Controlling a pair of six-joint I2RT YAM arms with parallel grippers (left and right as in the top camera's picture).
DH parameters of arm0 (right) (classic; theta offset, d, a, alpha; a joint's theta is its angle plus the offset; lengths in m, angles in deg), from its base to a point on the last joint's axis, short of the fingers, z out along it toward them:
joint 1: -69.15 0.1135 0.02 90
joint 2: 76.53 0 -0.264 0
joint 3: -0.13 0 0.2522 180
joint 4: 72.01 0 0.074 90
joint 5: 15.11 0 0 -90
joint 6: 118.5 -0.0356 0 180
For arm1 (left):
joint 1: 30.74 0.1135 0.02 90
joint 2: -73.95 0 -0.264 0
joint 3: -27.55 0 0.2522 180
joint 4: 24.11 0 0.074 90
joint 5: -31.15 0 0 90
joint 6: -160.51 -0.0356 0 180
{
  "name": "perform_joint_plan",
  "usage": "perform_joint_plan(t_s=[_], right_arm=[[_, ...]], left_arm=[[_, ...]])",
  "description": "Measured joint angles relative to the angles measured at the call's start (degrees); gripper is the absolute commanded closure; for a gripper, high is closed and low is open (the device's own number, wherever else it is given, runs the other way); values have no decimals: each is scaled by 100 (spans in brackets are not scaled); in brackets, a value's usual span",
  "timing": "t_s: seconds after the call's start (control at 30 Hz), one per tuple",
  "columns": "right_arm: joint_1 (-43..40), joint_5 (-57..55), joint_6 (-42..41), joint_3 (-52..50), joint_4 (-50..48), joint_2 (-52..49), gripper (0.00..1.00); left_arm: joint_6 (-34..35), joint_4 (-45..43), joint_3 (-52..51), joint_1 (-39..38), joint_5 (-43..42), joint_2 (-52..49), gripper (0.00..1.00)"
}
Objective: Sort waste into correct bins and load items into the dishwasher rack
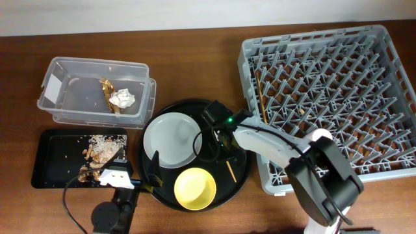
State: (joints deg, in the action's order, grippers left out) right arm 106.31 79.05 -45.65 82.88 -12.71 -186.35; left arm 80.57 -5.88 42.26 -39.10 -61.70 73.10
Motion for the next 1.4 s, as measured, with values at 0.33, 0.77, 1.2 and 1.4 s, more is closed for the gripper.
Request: perform_joint_plan(t_s=[0.33, 0.77, 1.2, 1.4], right_arm=[[-120, 90, -87, 179, 474, 31, 96], [-1788, -680, 586, 1287, 647, 1908, 87], [-1550, -828, 817, 1515, 1539, 2420, 1], [-372, -387, 809, 1777, 1825, 4695, 1]], left_arm=[[0, 0, 0, 0, 0, 0, 1], [0, 0, 0, 0, 2, 0, 1], [0, 2, 0, 0, 2, 0, 1], [0, 0, 0, 0, 0, 0, 1]])
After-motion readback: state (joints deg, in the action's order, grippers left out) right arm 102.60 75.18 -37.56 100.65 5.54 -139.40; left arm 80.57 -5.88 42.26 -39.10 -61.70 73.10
